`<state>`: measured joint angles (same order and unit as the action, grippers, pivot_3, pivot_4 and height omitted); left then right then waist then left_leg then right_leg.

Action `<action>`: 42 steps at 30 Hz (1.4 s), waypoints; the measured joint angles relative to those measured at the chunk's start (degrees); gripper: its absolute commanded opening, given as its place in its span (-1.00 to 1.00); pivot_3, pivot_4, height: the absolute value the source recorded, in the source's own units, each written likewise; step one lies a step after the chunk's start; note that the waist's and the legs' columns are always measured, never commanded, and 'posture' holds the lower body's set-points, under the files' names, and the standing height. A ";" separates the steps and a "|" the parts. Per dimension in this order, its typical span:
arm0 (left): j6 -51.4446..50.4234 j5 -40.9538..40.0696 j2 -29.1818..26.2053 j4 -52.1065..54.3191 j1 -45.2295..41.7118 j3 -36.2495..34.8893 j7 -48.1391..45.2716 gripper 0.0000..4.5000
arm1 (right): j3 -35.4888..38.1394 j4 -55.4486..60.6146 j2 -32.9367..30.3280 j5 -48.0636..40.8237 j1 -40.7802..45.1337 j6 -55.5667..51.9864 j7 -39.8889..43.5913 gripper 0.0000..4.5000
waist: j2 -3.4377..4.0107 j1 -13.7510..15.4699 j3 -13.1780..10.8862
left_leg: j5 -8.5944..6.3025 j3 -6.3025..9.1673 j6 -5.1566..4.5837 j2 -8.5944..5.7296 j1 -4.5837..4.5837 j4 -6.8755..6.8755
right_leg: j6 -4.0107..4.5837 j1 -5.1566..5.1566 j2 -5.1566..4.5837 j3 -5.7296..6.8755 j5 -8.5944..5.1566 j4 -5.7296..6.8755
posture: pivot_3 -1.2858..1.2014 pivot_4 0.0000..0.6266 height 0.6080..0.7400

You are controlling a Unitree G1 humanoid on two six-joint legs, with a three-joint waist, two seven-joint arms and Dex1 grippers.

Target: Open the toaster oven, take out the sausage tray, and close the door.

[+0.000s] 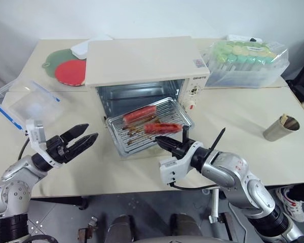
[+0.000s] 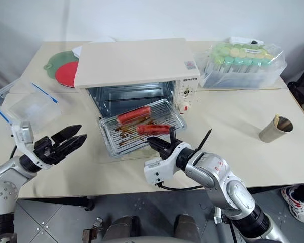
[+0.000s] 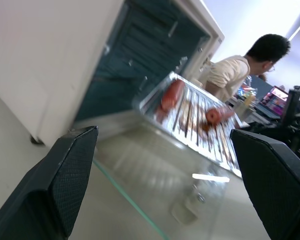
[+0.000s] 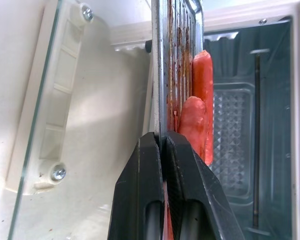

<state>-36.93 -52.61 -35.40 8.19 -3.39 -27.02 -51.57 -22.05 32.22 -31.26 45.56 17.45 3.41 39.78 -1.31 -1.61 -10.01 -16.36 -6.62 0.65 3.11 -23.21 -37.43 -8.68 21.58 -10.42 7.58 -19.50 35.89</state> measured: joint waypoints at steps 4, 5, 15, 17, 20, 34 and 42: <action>-7.68 -7.04 -1.96 5.40 2.19 -0.04 1.22 1.00 | 0.31 0.66 -0.07 -0.40 -1.31 1.32 0.02 -0.97 | 0.01 0.07 -0.01 | 0.01 0.02 0.01 0.03 0.00 -0.07 | 0.00 -0.03 0.00 -0.02 0.00 0.02 | 0.03 -0.52 1.00; -9.43 -8.58 -2.42 6.28 2.23 -0.03 1.81 1.00 | 0.43 0.82 -0.13 -0.57 -1.40 1.71 0.02 -0.97 | 0.01 0.11 -0.01 | 0.00 0.04 0.00 0.03 0.01 -0.11 | 0.00 -0.06 0.00 -0.02 0.00 0.03 | 0.03 -0.52 1.00; -24.56 -22.62 -1.38 6.00 -3.93 2.77 20.11 1.00 | 2.35 1.10 -0.70 -0.99 -2.24 4.12 0.02 -0.97 | 0.00 0.14 0.00 | 0.01 0.45 0.00 0.02 0.03 -0.13 | 0.00 -0.10 0.01 -0.02 0.00 0.06 | 0.03 -0.52 1.00; -27.30 -26.81 -0.94 3.71 -5.58 3.44 24.04 1.00 | 2.34 1.11 -0.67 -1.05 -2.25 4.36 0.02 -0.97 | 0.00 0.11 0.00 | 0.01 0.57 0.00 0.02 0.03 -0.14 | 0.00 -0.10 0.01 -0.04 0.00 0.06 | 0.03 -0.52 1.00; -29.12 -31.91 0.91 1.02 -6.71 4.10 29.09 1.00 | 2.38 1.11 -0.67 -1.18 -2.23 4.80 0.01 -0.97 | 0.00 0.12 0.00 | 0.01 0.59 0.00 0.00 0.03 -0.14 | 0.00 -0.12 0.00 -0.04 0.00 0.06 | 0.03 -0.52 1.00; -29.64 -38.30 3.30 -2.63 -7.81 7.35 36.42 0.06 | 2.38 1.05 -0.64 -1.56 -1.99 6.25 -0.01 -1.00 | 0.00 0.19 0.00 | 0.01 0.58 0.00 -0.03 0.03 -0.19 | 0.00 -0.14 0.00 -0.05 0.00 0.06 | 0.03 -0.52 1.00; -29.72 -44.63 3.71 -4.30 -9.24 8.69 42.35 -0.96 | 2.55 0.39 -1.18 -2.23 -1.88 7.58 0.00 -1.00 | -0.01 0.23 0.00 | 0.01 0.63 0.00 -0.02 0.03 -0.21 | 0.00 -0.16 0.00 -0.05 0.00 0.06 | 0.03 -0.52 1.00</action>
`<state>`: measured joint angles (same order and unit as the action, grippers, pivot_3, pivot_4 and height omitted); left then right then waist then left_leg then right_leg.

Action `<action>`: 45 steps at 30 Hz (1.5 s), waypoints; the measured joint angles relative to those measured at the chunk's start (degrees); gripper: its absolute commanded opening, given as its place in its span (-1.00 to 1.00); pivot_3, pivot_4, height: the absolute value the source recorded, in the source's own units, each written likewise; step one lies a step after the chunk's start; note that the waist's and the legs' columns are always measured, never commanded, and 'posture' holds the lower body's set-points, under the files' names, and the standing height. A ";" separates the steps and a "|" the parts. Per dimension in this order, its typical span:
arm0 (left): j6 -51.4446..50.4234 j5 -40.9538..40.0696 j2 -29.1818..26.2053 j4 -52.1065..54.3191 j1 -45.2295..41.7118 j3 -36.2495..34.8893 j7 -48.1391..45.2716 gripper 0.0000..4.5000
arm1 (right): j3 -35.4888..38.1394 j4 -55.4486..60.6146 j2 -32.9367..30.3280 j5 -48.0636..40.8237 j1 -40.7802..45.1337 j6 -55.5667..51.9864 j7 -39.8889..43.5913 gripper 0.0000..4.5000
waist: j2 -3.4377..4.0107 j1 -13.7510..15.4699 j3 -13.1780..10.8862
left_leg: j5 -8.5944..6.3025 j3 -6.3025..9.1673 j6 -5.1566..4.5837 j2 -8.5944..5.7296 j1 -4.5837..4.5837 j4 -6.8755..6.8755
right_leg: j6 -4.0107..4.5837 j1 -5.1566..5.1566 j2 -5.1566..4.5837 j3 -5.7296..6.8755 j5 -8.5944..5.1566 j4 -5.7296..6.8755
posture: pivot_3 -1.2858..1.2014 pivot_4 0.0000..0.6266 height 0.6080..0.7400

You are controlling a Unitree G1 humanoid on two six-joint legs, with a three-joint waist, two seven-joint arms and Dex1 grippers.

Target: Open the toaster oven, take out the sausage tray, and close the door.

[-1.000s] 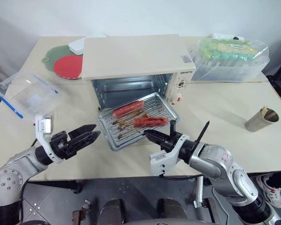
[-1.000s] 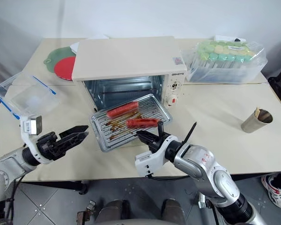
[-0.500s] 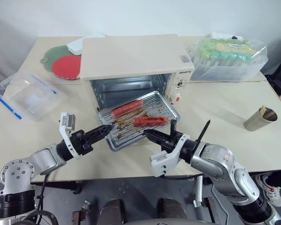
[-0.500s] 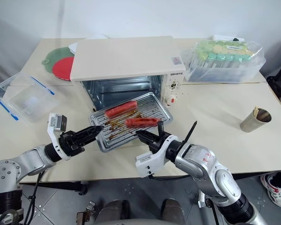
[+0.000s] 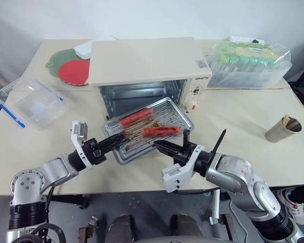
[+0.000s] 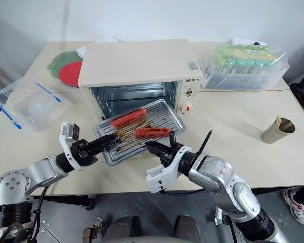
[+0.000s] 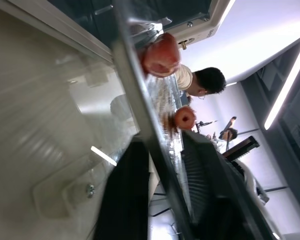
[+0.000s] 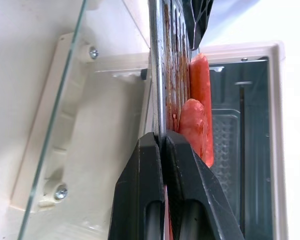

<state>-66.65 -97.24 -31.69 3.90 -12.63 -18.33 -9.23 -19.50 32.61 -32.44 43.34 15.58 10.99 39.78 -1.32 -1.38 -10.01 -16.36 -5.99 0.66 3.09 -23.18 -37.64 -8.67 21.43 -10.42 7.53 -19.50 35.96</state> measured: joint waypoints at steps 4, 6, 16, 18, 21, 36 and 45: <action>0.31 -5.38 -1.91 0.28 1.24 0.84 4.59 -0.98 | 0.09 -0.54 -0.11 -1.37 0.29 0.91 0.41 -1.00 | 0.00 -0.02 0.00 | 0.00 0.02 0.00 0.01 0.00 0.00 | 0.00 -0.01 0.00 0.00 0.00 0.00 | 0.03 -0.52 1.00; 0.82 -7.45 -2.96 0.60 1.94 1.51 6.44 -0.98 | 0.04 -1.13 -0.06 -2.52 0.46 1.09 1.00 -1.00 | 0.00 -0.03 0.00 | 0.00 0.03 0.00 0.00 0.00 0.01 | 0.00 -0.01 0.00 0.00 0.00 -0.01 | 0.03 -0.52 1.00; 4.23 -15.59 -6.09 1.61 5.10 4.91 14.57 -1.00 | 0.03 -4.06 -0.66 -11.09 4.45 0.60 5.58 -0.10 | 0.01 0.01 0.00 | 0.00 0.06 0.00 -0.01 0.01 -0.02 | 0.00 -0.06 0.01 0.00 0.00 -0.03 | 0.03 -0.52 1.00; 4.26 -16.09 -6.39 2.19 5.77 5.29 14.96 -1.00 | 0.12 -5.00 -1.98 -14.13 5.45 2.65 6.31 0.19 | 0.01 0.02 0.00 | 0.00 0.06 0.00 -0.02 0.01 -0.02 | 0.00 -0.07 0.00 0.00 0.00 -0.03 | 0.03 -0.52 1.00; 4.23 -16.26 -6.15 2.36 6.56 5.50 15.05 -1.00 | 0.56 -6.14 -3.53 -18.22 6.59 5.06 7.07 0.65 | 0.01 0.01 0.00 | 0.00 0.06 0.00 -0.02 0.01 -0.02 | 0.00 -0.07 0.01 0.00 0.00 -0.03 | 0.03 -0.52 1.00; 4.34 -14.94 -1.39 4.24 11.86 0.84 15.92 -1.00 | 7.08 -8.85 -12.85 -44.47 8.83 0.71 18.35 0.98 | 0.01 0.15 -0.01 | -0.02 0.07 -0.04 -0.02 0.01 -0.07 | 0.00 -0.12 0.00 0.01 0.00 -0.05 | 0.03 -0.52 1.00; 6.51 -14.91 4.11 10.93 18.53 -5.54 14.78 -1.00 | 13.81 -12.40 -18.27 -56.99 6.27 -13.34 24.70 0.90 | 0.03 1.30 -0.01 | -0.03 0.06 -0.06 0.00 0.02 -0.21 | 0.01 -0.17 0.01 0.01 0.00 -0.06 | 0.03 -0.52 1.00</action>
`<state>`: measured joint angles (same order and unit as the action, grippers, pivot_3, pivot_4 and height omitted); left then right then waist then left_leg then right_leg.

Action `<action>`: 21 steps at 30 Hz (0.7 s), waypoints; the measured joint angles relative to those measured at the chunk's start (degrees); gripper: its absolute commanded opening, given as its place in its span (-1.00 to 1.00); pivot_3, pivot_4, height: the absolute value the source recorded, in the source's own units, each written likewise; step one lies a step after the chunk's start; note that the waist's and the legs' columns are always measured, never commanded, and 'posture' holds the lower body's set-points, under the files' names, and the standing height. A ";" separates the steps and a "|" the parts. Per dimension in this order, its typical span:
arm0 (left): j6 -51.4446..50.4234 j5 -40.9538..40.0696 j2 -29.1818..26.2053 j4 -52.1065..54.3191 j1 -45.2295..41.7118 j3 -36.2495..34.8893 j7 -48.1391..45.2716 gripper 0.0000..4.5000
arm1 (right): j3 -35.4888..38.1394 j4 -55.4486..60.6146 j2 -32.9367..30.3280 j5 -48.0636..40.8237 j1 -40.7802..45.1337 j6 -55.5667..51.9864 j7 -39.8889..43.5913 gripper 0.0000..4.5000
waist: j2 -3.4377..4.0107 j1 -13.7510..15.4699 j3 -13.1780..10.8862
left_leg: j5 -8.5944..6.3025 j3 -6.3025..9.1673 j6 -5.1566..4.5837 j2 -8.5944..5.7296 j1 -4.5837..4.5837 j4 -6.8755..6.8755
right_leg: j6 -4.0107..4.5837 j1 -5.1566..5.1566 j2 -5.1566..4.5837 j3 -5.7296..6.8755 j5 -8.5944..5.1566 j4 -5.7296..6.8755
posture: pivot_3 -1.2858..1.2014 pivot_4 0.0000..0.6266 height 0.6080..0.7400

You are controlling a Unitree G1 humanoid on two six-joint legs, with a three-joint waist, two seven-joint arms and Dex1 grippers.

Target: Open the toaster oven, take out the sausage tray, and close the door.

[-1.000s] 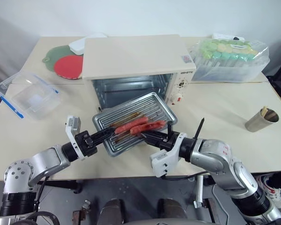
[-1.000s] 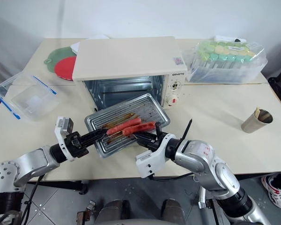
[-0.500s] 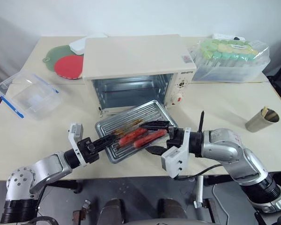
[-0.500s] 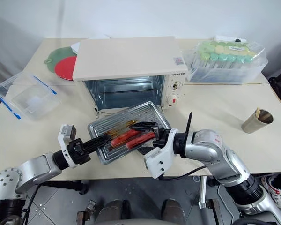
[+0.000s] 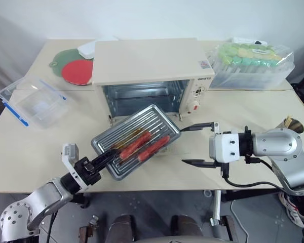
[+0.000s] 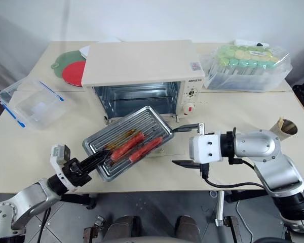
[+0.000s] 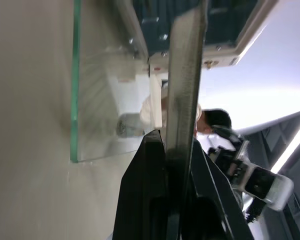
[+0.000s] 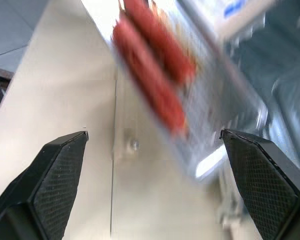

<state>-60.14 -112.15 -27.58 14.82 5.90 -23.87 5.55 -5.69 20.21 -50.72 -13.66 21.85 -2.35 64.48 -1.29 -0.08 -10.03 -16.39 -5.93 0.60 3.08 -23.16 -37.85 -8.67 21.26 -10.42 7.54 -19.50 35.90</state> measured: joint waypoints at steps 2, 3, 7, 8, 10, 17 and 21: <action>0.73 -0.02 0.34 2.04 2.69 -1.36 -0.80 -1.00 | 0.32 -2.70 -0.17 -1.20 -0.44 -0.28 1.34 0.70 | -0.01 0.02 0.00 | -0.02 0.00 -0.04 -0.02 0.00 0.00 | 0.00 -0.05 -0.01 -0.01 0.00 -0.03 | 0.03 -0.52 1.00; 0.99 -0.05 0.59 2.86 4.64 -2.28 -1.26 -1.00 | 1.07 -4.70 -0.16 -1.57 -1.15 -0.22 1.85 0.56 | -0.01 0.02 0.00 | -0.05 0.00 -0.06 -0.03 0.00 0.00 | 0.00 -0.07 -0.02 0.00 0.00 -0.06 | 0.03 -0.52 1.00; 4.01 0.04 2.65 5.91 12.16 -5.38 -2.01 -1.00 | 1.49 -14.82 0.83 -1.02 -2.85 2.61 3.89 -0.06 | 0.03 0.06 -0.02 | -0.07 -0.16 -0.10 -0.02 0.00 -0.10 | 0.00 -0.08 -0.01 0.02 0.00 -0.17 | 0.03 -0.52 1.00; 4.85 0.03 2.75 7.17 13.13 -5.52 -2.13 -1.00 | 1.31 -16.54 1.68 -0.79 -2.61 3.58 4.05 -0.21 | 0.03 0.05 -0.02 | -0.07 -0.18 -0.09 0.00 0.00 -0.14 | 0.02 -0.10 -0.01 0.03 -0.01 -0.22 | 0.03 -0.52 1.00; 6.44 0.01 2.90 9.99 15.77 -5.60 -3.00 -1.00 | 0.76 -20.45 3.49 -0.01 -1.80 5.81 4.35 -0.51 | 0.05 0.00 -0.02 | -0.07 -0.20 -0.09 0.00 0.02 -0.18 | 0.02 -0.13 -0.01 0.01 -0.01 -0.23 | 0.03 -0.52 1.00; 13.79 -0.01 4.68 17.25 24.93 -6.65 -4.99 -1.00 | -1.75 -32.27 8.49 3.26 1.13 11.44 5.64 -0.99 | 0.16 -0.06 -0.09 | -0.08 -0.24 -0.08 -0.01 0.02 -0.16 | 0.03 -0.15 -0.01 0.01 -0.01 -0.29 | 0.03 -0.52 1.00; 18.43 -0.02 6.70 21.71 32.44 -6.55 -5.92 -1.00 | -3.40 -35.55 10.49 4.17 2.00 13.88 6.83 -0.99 | 0.23 -0.09 -0.14 | -0.09 -0.25 -0.08 -0.01 0.02 -0.17 | 0.03 -0.15 -0.01 0.01 -0.01 -0.33 | 0.03 -0.52 1.00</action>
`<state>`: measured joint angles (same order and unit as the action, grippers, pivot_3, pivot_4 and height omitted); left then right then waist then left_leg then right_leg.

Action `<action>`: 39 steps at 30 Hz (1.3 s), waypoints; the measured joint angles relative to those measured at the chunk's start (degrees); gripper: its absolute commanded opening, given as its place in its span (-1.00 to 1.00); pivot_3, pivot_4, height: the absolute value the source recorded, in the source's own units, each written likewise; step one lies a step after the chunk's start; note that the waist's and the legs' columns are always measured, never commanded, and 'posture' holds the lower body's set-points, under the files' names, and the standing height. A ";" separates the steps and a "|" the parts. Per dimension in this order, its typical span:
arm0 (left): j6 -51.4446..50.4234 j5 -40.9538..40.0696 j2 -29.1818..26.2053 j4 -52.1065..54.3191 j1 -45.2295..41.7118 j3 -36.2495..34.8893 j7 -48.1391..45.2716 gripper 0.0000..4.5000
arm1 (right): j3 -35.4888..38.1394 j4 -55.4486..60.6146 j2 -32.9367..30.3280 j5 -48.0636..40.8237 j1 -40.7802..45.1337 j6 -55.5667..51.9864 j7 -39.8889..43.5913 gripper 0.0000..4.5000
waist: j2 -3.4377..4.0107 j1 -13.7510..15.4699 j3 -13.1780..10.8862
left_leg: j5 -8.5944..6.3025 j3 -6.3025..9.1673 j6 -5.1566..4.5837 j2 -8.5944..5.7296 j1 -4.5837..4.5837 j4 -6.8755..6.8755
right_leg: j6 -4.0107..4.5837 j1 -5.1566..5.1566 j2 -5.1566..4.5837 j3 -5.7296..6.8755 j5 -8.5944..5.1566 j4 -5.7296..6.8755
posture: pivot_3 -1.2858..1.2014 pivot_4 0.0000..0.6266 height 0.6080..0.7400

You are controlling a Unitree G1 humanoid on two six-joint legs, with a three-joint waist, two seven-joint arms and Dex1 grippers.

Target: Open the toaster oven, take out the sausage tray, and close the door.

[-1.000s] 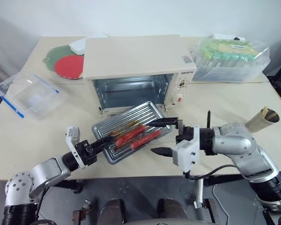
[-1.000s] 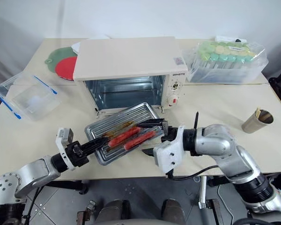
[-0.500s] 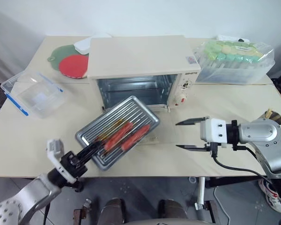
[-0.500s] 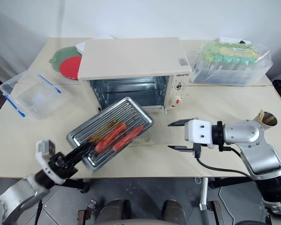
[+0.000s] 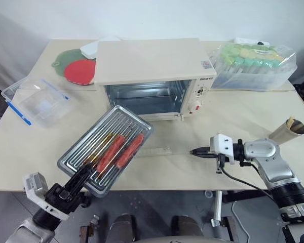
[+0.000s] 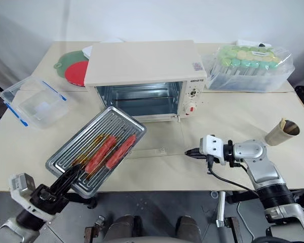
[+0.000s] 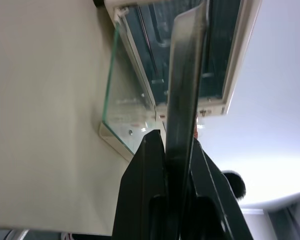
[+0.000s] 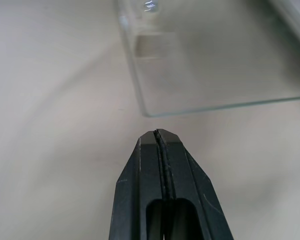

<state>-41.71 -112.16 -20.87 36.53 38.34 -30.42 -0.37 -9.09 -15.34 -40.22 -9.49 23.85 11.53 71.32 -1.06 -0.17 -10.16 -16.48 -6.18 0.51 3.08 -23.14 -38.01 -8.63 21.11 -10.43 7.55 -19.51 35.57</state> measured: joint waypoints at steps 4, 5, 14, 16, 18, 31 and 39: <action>4.14 0.00 0.94 3.40 7.54 1.07 -1.68 -1.00 | -0.68 -3.05 1.61 0.57 1.93 1.61 0.59 -0.99 | 0.03 0.04 -0.02 | -0.01 -0.01 0.00 0.00 0.00 -0.04 | 0.03 -0.03 0.01 0.02 -0.01 -0.03 | 0.03 -0.52 1.00; 4.55 0.00 1.15 3.79 8.69 1.27 -2.30 -1.00 | -0.93 -3.66 1.88 0.65 2.36 2.27 0.69 -0.99 | 0.04 0.07 -0.02 | -0.02 -0.01 -0.01 -0.01 0.00 -0.05 | 0.05 -0.05 0.00 0.02 -0.02 -0.04 | 0.03 -0.52 1.00; 5.80 -0.08 3.12 0.38 14.42 -4.95 -9.92 -1.00 | -1.95 -8.59 7.29 1.31 6.74 4.65 1.27 -0.99 | 0.07 -0.11 -0.04 | -0.11 -0.08 0.05 0.08 -0.02 -0.04 | 0.12 0.03 0.08 0.02 -0.05 -0.05 | 0.03 -0.52 1.00; 4.44 -0.07 3.37 -2.89 14.94 -7.56 -11.62 -1.00 | -1.95 -7.78 7.47 0.92 6.90 3.12 1.64 -0.99 | 0.07 -0.03 -0.04 | -0.14 -0.09 0.02 0.08 -0.05 -0.06 | 0.12 0.04 0.09 0.02 -0.05 -0.06 | 0.03 -0.52 1.00; 3.00 -0.05 3.56 -5.08 15.20 -9.69 -12.68 -1.00 | -1.92 -7.07 7.47 0.50 7.03 2.07 1.75 -0.99 | 0.07 -0.01 -0.04 | -0.16 -0.09 0.00 0.08 -0.06 -0.07 | 0.12 0.04 0.08 0.02 -0.05 -0.07 | 0.03 -0.52 1.00; -5.87 -0.05 4.70 -16.77 11.91 -19.22 -15.29 -1.00 | -1.86 -3.51 7.44 -0.92 8.77 -1.78 2.86 -0.99 | 0.08 -0.26 -0.05 | -0.22 -0.25 0.02 0.20 -0.07 -0.07 | 0.12 0.25 0.15 -0.16 -0.06 0.02 | 0.03 -0.52 1.00; -8.88 -0.05 6.43 -19.46 10.37 -18.89 -15.20 -1.00 | 0.82 -1.44 7.40 -3.43 16.68 -6.87 2.34 -0.99 | 0.05 -0.45 -0.03 | -0.31 -0.50 0.07 0.32 -0.07 -0.07 | 0.12 0.34 0.25 -0.27 -0.06 0.03 | 0.03 -0.52 1.00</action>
<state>-50.59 -112.21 -14.45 17.07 48.71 -49.31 -15.57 -8.27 -16.78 -32.82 -12.92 40.53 4.66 73.66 -1.02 -0.62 -10.20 -16.79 -6.69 0.58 3.40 -23.21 -38.08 -8.51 21.45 -10.18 7.28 -19.57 35.60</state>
